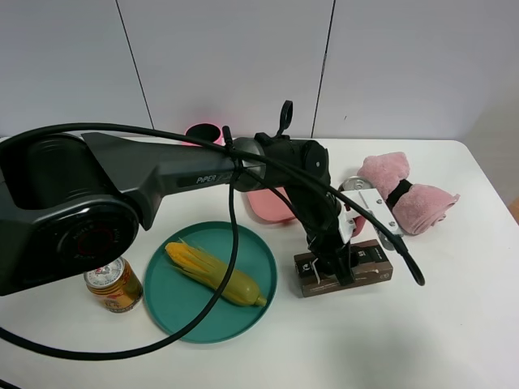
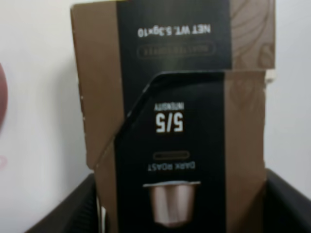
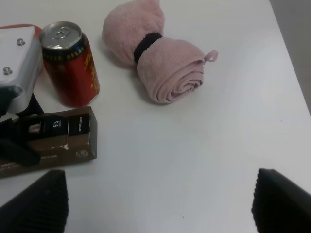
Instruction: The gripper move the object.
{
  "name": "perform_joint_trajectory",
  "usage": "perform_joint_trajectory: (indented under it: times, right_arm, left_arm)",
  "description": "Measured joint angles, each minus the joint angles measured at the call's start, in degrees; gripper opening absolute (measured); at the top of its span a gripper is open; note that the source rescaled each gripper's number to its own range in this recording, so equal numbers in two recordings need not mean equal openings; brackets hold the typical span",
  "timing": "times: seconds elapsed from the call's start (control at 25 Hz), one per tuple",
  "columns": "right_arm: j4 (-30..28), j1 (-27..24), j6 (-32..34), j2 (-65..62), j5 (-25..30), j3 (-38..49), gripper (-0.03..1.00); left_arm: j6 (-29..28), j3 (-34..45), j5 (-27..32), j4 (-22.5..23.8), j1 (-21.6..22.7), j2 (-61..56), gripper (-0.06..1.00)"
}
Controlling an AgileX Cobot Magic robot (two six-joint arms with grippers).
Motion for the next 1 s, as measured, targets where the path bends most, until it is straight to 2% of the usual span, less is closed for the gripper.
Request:
perform_joint_trajectory:
  times: [0.32,0.4,0.48,0.6,0.68,0.92,1.0]
  right_arm:
    - [0.00,0.00,0.00,0.00,0.00,0.00,1.00]
    - [0.00,0.00,0.00,0.00,0.00,0.00,1.00]
    - [0.00,0.00,0.00,0.00,0.00,0.00,1.00]
    - [0.00,0.00,0.00,0.00,0.00,0.00,1.00]
    - [0.00,0.00,0.00,0.00,0.00,0.00,1.00]
    - [0.00,0.00,0.00,0.00,0.00,0.00,1.00]
    - [0.00,0.00,0.00,0.00,0.00,0.00,1.00]
  left_arm:
    - [0.57,0.00,-0.94,-0.50,-0.06,0.00,0.01]
    - [0.68,0.00,-1.33,-0.62,-0.06,0.12,0.06]
    - [0.74,0.00,-1.58,-0.62,-0.06,0.31,0.16]
    - [0.74,0.00,-1.76,-0.62,-0.06,0.48,0.40]
    - [0.74,0.00,-1.76,-0.62,-0.06,0.48,0.48]
    - [0.69,0.09,-0.93,-0.63,-0.06,-0.37,0.52]
    - [-0.79,0.13,1.57,0.05,-0.06,-3.75,0.52]
